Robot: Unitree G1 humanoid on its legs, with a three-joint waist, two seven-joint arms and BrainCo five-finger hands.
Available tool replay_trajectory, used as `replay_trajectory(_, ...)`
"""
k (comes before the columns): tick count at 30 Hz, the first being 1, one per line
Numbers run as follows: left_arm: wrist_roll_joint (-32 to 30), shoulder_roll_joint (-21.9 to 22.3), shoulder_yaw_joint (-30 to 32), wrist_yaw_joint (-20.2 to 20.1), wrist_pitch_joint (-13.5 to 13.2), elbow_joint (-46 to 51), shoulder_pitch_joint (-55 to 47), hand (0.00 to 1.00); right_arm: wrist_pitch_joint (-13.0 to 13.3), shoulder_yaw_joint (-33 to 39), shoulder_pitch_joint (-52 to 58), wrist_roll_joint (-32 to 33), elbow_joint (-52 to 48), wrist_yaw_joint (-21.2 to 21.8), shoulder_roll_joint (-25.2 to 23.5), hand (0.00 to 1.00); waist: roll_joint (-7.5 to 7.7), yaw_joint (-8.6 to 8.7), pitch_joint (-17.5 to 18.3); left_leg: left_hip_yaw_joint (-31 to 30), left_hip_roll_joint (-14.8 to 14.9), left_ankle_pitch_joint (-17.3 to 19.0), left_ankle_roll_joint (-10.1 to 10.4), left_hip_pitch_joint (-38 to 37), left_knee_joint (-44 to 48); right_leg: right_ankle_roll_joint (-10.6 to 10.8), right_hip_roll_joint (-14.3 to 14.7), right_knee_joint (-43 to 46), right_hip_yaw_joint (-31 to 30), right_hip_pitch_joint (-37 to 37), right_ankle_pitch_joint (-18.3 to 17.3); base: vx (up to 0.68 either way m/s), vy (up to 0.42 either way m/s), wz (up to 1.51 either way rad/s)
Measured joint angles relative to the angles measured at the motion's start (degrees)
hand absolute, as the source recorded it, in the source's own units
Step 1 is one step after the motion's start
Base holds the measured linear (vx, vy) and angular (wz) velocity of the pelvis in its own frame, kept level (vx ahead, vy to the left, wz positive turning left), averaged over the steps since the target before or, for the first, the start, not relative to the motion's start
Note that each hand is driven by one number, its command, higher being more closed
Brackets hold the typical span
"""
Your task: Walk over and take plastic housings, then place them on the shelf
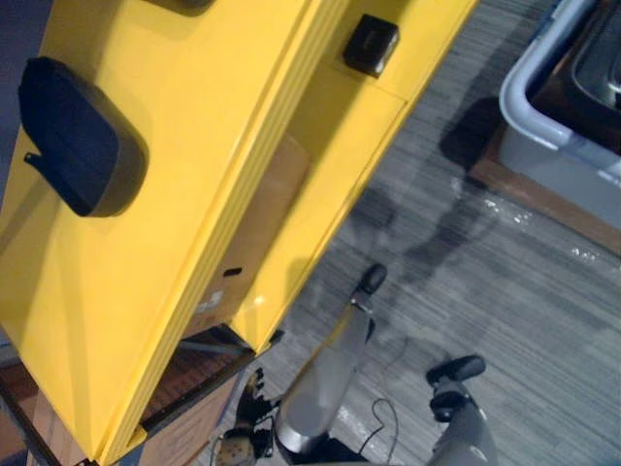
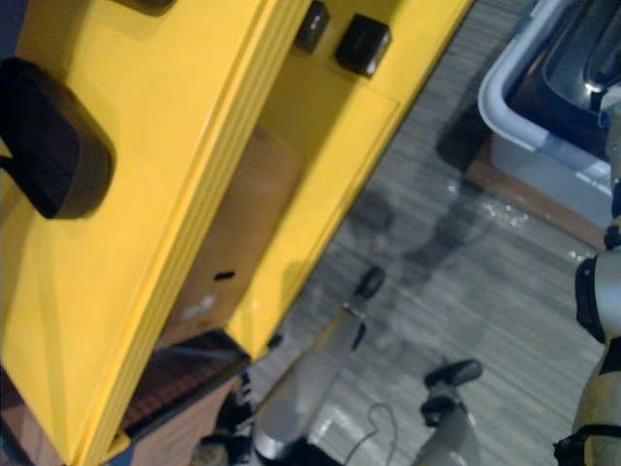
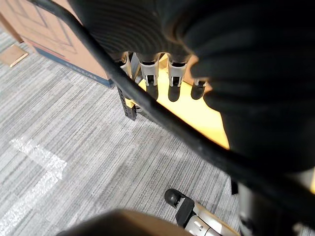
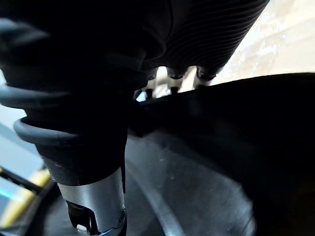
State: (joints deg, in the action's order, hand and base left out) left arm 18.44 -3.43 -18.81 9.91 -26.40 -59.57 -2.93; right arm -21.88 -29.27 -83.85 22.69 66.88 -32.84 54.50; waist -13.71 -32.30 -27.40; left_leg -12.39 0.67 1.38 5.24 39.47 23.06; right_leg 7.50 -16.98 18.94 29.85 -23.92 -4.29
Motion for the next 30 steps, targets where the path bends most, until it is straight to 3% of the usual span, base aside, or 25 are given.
replay_trajectory(4,1.55,0.44,-0.15,0.04,-0.98,-0.04,0.0,0.0,-3.5,-0.31,-0.86,-0.02,-0.14,-2.55,0.39,1.0,-0.01,-0.56,0.01,0.01,-0.01,0.02,0.03,0.0,-0.1,0.07,-0.01,-0.12,0.02,0.0,0.04,0.0,0.0,0.0)
replay_trajectory(10,1.74,0.58,-0.25,0.04,-1.0,-0.04,0.0,0.0,-7.66,-2.28,-1.32,-0.04,-1.11,-2.56,1.65,1.0,-0.45,-0.62,0.32,0.21,0.02,0.01,0.02,-0.27,-0.67,0.18,-0.14,-0.12,-0.02,0.11,0.06,0.0,0.0,0.0)
replay_trajectory(19,1.92,1.5,-0.25,0.02,-1.93,0.08,0.0,0.0,-10.84,-2.5,-1.57,-3.92,0.39,-0.95,1.21,1.0,-1.94,-1.1,1.4,0.38,0.2,-0.27,0.31,-1.82,-2.14,0.19,-0.07,-0.69,-0.02,1.12,0.03,0.0,0.0,0.0)
replay_trajectory(27,1.27,0.48,0.08,3.1,-4.91,8.49,0.16,0.0,-10.41,-4.43,-1.76,-10.11,4.83,3.36,1.1,1.0,-1.91,-0.8,1.39,0.34,0.31,-0.59,0.37,-3.2,-2.81,0.16,0.06,-1.18,0.16,2.52,0.05,0.0,0.0,0.0)
replay_trajectory(29,1.74,-0.81,0.14,3.45,-5.0,14.41,0.75,0.0,-8.97,-4.07,-1.65,-10.25,6.18,4.44,0.58,1.0,-1.86,0.28,1.35,0.27,0.32,-0.59,0.37,-3.73,-2.72,0.17,0.11,-1.17,0.33,3.22,0.06,0.0,0.0,0.0)
replay_trajectory(30,2.0,-1.61,1.02,3.54,-4.97,19.46,1.67,0.0,-7.06,-3.49,-0.96,-11.91,6.58,4.63,0.5,1.0,-1.79,1.26,1.3,0.29,0.32,-0.59,0.37,-4.17,-2.71,0.2,0.13,-0.82,0.33,3.75,0.11,-0.03,0.007,-0.01)
